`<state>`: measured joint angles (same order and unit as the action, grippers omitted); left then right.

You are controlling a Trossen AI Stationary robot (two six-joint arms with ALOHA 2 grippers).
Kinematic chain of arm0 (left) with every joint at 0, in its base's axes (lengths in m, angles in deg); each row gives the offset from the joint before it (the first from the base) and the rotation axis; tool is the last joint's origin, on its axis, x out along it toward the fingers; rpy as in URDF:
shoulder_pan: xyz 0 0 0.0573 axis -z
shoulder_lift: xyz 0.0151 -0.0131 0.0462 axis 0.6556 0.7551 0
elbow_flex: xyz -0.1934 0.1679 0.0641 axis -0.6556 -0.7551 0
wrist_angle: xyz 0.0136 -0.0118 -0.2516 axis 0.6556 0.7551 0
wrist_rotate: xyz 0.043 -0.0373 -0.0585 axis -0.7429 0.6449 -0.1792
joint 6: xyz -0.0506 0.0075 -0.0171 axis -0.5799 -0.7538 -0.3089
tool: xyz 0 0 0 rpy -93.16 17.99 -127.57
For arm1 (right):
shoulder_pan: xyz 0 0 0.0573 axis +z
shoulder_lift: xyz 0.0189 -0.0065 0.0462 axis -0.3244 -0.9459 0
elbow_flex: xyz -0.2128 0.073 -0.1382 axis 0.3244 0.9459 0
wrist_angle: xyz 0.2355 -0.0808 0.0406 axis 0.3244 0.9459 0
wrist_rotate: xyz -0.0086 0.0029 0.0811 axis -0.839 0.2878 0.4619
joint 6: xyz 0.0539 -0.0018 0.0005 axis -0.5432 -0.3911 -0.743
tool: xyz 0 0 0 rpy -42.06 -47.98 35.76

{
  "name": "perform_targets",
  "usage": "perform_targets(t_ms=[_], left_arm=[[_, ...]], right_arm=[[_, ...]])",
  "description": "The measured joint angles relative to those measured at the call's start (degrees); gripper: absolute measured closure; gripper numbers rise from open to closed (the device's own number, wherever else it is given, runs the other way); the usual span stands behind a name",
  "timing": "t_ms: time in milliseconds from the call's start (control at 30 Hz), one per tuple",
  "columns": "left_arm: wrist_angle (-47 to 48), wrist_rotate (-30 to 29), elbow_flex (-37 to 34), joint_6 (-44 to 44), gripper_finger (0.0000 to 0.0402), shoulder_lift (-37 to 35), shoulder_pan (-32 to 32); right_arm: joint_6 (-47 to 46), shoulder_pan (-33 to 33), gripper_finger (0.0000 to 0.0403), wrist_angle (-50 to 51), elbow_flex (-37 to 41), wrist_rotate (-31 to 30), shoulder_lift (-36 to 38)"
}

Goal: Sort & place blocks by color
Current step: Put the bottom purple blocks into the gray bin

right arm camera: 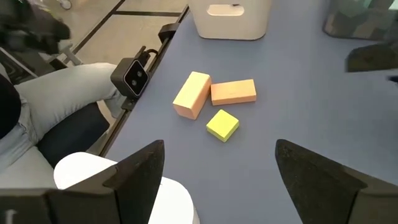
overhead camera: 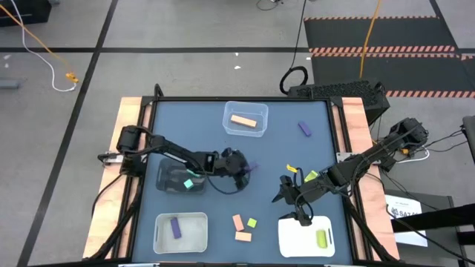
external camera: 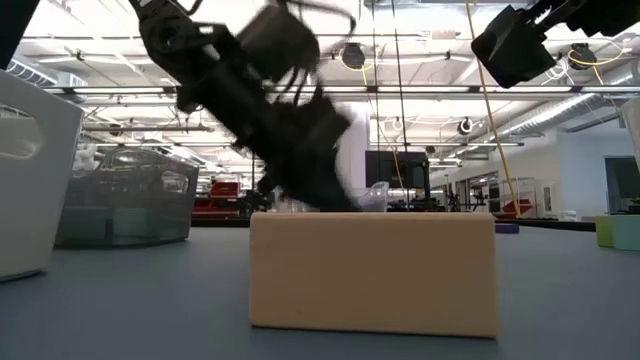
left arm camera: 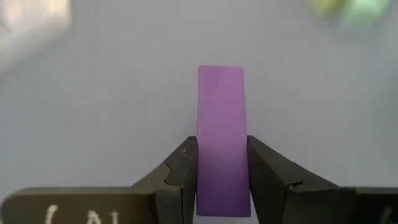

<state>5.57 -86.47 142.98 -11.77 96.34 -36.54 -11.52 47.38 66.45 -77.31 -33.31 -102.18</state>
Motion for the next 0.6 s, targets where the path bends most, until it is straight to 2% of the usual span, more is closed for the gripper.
perform_targets(t_ms=[133,233,467,600], left_arm=[[-8.1,-5.1,0.2,4.7,0.0295,-4.2,0.5],[-9.2,-10.2,-0.1,10.3,0.0295,-9.6,0.9],[-16.2,-19.6,0.1,19.5,0.0295,-21.4,2.7],[-22.0,-20.9,0.1,24.5,0.0295,-24.5,4.7]], right_arm=[[0.5,0.0,0.0106,-0.7,0.0,-0.2,0.0],[0.5,0.0,0.0106,-0.5,0.0,-2.4,0.0],[2.2,0.0,0.0106,-1.2,0.0,-13.8,0.0],[2.1,0.0,0.0106,-1.5,0.0,-21.2,0.0]])
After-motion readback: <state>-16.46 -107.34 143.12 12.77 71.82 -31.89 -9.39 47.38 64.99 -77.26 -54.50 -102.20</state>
